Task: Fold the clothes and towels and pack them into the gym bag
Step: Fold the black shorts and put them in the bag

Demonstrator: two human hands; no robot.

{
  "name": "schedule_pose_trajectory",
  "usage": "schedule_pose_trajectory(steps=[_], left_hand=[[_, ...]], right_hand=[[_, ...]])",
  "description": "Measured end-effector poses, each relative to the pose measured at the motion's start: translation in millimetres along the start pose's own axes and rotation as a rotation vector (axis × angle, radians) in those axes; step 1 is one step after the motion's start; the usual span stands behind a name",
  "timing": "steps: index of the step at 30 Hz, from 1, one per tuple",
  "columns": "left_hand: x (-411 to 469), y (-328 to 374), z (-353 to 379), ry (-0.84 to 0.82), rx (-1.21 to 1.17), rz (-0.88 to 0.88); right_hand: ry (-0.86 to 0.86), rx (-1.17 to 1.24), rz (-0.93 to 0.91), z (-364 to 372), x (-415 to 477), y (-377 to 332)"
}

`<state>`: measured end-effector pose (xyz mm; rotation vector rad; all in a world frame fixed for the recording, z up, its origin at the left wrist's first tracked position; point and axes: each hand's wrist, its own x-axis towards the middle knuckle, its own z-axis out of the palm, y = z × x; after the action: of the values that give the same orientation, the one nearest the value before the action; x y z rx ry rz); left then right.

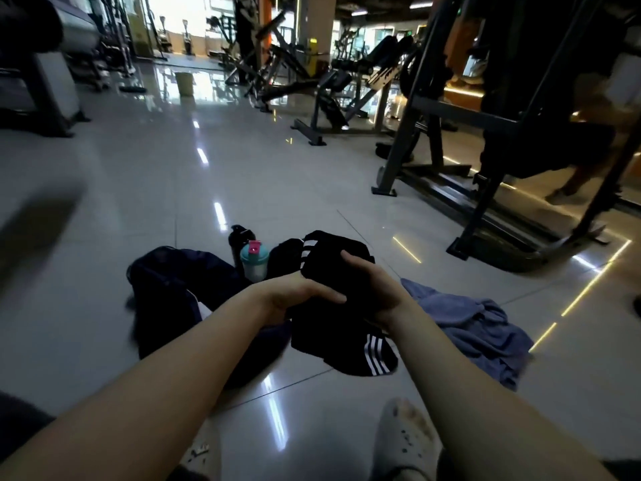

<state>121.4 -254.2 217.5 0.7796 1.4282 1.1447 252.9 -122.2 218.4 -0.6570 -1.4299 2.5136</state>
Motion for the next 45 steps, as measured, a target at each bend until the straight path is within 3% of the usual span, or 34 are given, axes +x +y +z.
schedule_pose_trajectory(steps=[4, 8, 12, 15, 18, 27, 34, 36, 38, 40, 43, 45], left_hand=[[-8.0, -13.0, -11.2, 0.238, -0.137, 0.084], [-15.9, -32.7, -32.8, 0.44, -0.063, 0.113], [-32.6, -26.1, -74.8, 0.486, 0.141, 0.03], [-29.4, -4.9, -107.7, 0.678, -0.083, 0.207], [-18.4, 12.6, -126.1, 0.66, -0.13, 0.256], [-15.8, -26.3, -222.1, 0.659, -0.247, 0.074], [11.1, -67.6, -256.6, 0.776, -0.304, 0.043], [19.6, -82.7, -263.3, 0.888, -0.121, -0.014], [23.2, -107.7, -271.4, 1.108, 0.273, -0.221], [24.6, -136.9, -271.5, 1.218, 0.452, -0.434], [36.8, -170.2, -261.1, 1.098, 0.432, -0.61], [43.4, -183.4, -252.2, 1.026, 0.483, -0.631]], right_hand=[[0.059, -0.039, -0.121, 25.2, 33.1, -14.0], [0.184, -0.168, -0.287, 46.5, 69.1, -29.0], [0.085, -0.324, -0.355, 62.4, 99.2, -30.1], [-0.061, -0.439, -0.297, 76.7, 116.6, -15.3], [-0.138, -0.442, -0.198, 91.3, 131.8, -2.1], [-0.195, -0.585, 0.095, 122.2, 198.6, 24.6], [-0.117, -0.681, 0.042, 110.7, 257.8, 59.8], [-0.068, -0.8, -0.007, 98.8, 271.0, 58.3], [-0.096, -0.954, -0.009, 83.7, 279.9, 54.7], [-0.197, -1.105, 0.05, 71.7, 287.8, 56.3], [-0.37, -1.323, 0.165, 67.6, 299.3, 72.1], [-0.428, -1.406, 0.227, 68.6, 304.5, 87.9]])
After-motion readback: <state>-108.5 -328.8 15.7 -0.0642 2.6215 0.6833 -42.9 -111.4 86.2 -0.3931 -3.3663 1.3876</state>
